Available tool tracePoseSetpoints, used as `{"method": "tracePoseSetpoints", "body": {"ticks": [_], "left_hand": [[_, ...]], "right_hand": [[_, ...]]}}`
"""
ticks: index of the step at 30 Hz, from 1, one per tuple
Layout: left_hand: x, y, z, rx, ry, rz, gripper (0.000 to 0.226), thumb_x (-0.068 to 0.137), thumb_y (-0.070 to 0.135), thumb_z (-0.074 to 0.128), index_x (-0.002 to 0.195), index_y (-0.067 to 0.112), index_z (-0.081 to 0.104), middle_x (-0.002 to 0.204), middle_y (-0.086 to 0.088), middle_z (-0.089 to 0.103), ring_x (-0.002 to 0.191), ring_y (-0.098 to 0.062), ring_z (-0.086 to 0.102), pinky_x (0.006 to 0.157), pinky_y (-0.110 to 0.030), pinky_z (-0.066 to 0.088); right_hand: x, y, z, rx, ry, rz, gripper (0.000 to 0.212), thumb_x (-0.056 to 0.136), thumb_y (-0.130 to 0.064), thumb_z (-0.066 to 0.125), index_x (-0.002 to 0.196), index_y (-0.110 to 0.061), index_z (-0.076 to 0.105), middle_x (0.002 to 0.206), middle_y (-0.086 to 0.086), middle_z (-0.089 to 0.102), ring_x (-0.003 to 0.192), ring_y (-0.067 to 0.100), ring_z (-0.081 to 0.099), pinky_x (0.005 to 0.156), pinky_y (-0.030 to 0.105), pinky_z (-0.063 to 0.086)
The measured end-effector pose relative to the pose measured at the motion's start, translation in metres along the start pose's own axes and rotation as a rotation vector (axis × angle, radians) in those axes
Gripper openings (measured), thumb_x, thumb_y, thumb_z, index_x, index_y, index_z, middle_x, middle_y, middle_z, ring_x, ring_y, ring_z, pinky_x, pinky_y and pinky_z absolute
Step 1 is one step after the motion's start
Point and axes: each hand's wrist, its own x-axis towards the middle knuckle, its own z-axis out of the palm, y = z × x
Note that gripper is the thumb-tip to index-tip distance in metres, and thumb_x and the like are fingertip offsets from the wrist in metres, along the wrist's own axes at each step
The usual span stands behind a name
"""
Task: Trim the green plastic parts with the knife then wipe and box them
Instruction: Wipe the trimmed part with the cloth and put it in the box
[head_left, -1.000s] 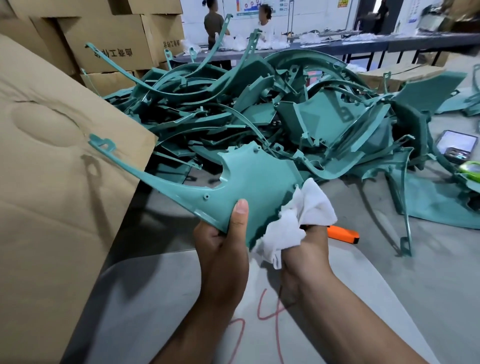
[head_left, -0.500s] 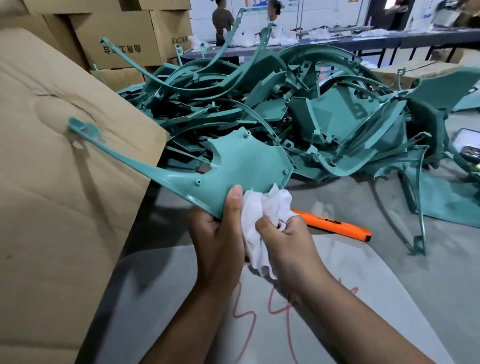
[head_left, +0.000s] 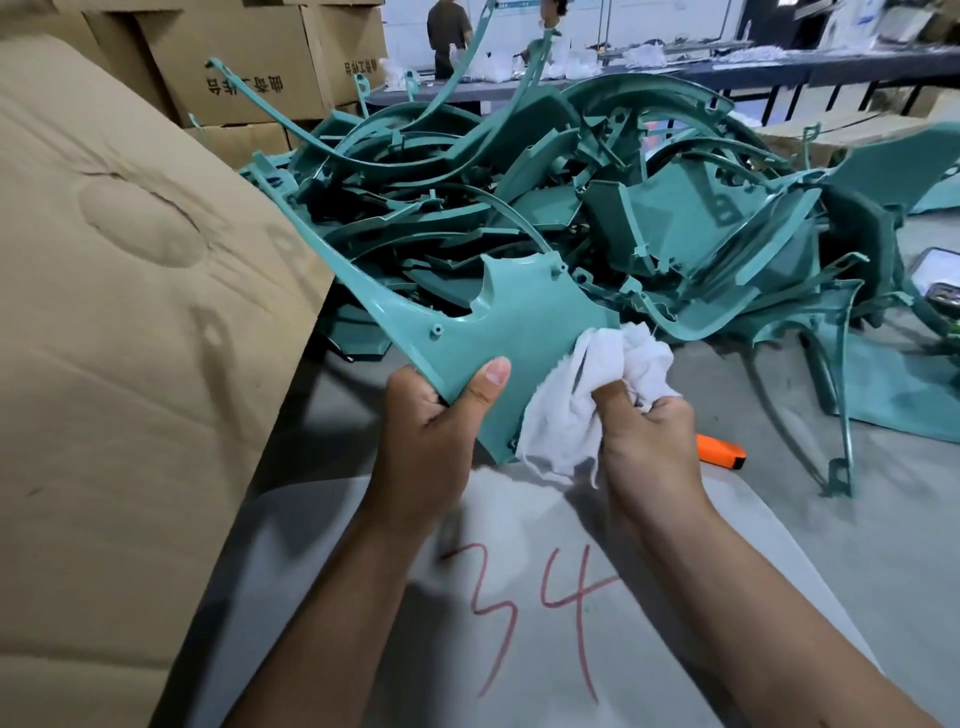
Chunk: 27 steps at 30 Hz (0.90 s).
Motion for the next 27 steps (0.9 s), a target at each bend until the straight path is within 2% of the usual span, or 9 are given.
{"method": "tracePoseSetpoints", "body": {"ticks": [2,5,7,11,14,19,21,23,27], "left_hand": [[0.002,0.001,-0.004,-0.014,-0.022,-0.02,0.021,0.093,0.028,0.067,0.106,0.041,0.077,0.108,0.012,0.078,0.102,-0.013,0.075,0.082,-0.026,0.059],[0.005,0.003,-0.008,-0.039,-0.05,-0.031,0.022,0.092,0.028,0.068,0.108,0.04,0.076,0.112,0.009,0.077,0.106,-0.016,0.074,0.087,-0.03,0.059],[0.007,0.005,-0.012,-0.042,-0.052,-0.055,0.02,0.093,0.024,0.069,0.107,0.036,0.078,0.111,0.007,0.078,0.105,-0.017,0.074,0.087,-0.03,0.059],[0.011,0.006,-0.034,0.026,-0.014,-0.076,0.012,0.092,0.019,0.068,0.095,0.023,0.079,0.099,0.008,0.08,0.093,-0.009,0.075,0.076,-0.021,0.057],[0.011,0.003,-0.043,0.087,0.0,-0.073,0.012,0.093,0.014,0.065,0.094,0.022,0.074,0.092,0.015,0.079,0.086,-0.002,0.074,0.07,-0.015,0.055],[0.01,-0.005,-0.037,0.016,0.021,-0.165,0.012,0.091,0.02,0.067,0.101,0.018,0.073,0.098,0.006,0.079,0.091,-0.011,0.075,0.074,-0.022,0.057],[0.007,-0.008,-0.03,0.004,0.118,-0.149,0.011,0.093,0.023,0.067,0.102,0.02,0.073,0.099,0.006,0.079,0.091,-0.013,0.076,0.073,-0.023,0.058],[0.003,-0.009,-0.02,-0.026,0.206,-0.128,0.009,0.095,0.021,0.066,0.102,0.021,0.072,0.099,0.005,0.079,0.092,-0.015,0.076,0.074,-0.025,0.059],[0.005,-0.007,-0.014,-0.04,0.201,-0.187,0.008,0.099,0.017,0.065,0.104,0.016,0.071,0.098,0.003,0.079,0.091,-0.015,0.076,0.074,-0.029,0.06]], "right_hand": [[0.001,-0.001,-0.002,-0.053,0.01,-0.082,0.026,0.092,-0.034,0.072,0.077,-0.014,0.067,0.064,-0.006,0.063,0.057,0.012,0.062,0.059,0.024,0.049],[0.003,-0.002,-0.004,-0.136,-0.003,-0.184,0.037,0.098,-0.03,0.068,0.079,0.0,0.059,0.068,0.014,0.064,0.063,0.023,0.059,0.063,0.033,0.047],[0.004,-0.003,-0.006,-0.214,-0.012,-0.25,0.034,0.103,-0.019,0.063,0.074,-0.001,0.057,0.069,0.024,0.064,0.064,0.025,0.059,0.061,0.03,0.046],[0.009,-0.011,-0.011,-0.302,0.061,-0.259,0.032,0.105,-0.013,0.058,0.074,-0.018,0.064,0.059,-0.011,0.064,0.055,0.007,0.058,0.05,0.02,0.043],[0.015,-0.019,-0.016,-0.291,0.103,-0.231,0.032,0.106,-0.014,0.054,0.074,-0.015,0.058,0.047,-0.011,0.052,0.039,0.005,0.048,0.039,0.022,0.037],[-0.001,-0.008,-0.007,-0.375,-0.382,-0.188,0.032,0.102,-0.007,0.058,0.075,-0.024,0.067,0.064,-0.015,0.067,0.055,-0.004,0.057,0.05,0.013,0.044],[0.0,-0.005,-0.004,-0.434,-0.389,-0.201,0.038,0.099,-0.003,0.064,0.076,-0.032,0.074,0.07,-0.021,0.071,0.065,-0.009,0.062,0.06,0.009,0.046],[0.001,-0.006,-0.002,-0.484,-0.33,-0.201,0.054,0.1,-0.003,0.064,0.059,-0.039,0.071,0.057,-0.025,0.063,0.055,-0.01,0.056,0.055,0.005,0.041],[-0.004,-0.012,-0.003,-0.553,-0.277,-0.282,0.036,0.098,-0.023,0.057,0.063,-0.028,0.06,0.055,-0.018,0.051,0.054,-0.001,0.043,0.055,0.022,0.039]]}}
